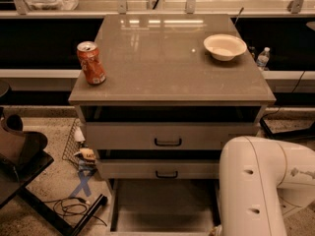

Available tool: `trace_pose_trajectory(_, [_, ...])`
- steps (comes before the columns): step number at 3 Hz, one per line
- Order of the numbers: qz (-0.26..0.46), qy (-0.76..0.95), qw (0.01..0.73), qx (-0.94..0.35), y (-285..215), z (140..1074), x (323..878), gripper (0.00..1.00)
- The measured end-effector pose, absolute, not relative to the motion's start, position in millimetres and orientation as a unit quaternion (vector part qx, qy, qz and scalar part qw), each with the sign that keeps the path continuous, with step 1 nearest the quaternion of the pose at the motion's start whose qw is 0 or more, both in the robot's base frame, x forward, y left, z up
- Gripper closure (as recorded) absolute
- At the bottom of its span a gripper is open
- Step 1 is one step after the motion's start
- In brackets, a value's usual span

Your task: Open bottom drawer

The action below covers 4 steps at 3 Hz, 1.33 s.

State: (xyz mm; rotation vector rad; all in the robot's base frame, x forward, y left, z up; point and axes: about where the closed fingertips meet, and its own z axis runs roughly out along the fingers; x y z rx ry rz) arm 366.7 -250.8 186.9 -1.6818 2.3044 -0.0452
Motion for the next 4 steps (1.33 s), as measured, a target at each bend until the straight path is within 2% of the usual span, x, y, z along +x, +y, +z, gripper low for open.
trace_pose_trajectory(1, [-0.028, 0.81, 0.138, -0.569, -260.8, 196.8, 347.4, 1.0])
trace_pose_trajectory(4, [-0.065, 0.815, 0.107, -0.566, -272.7, 236.7, 351.7, 1.0])
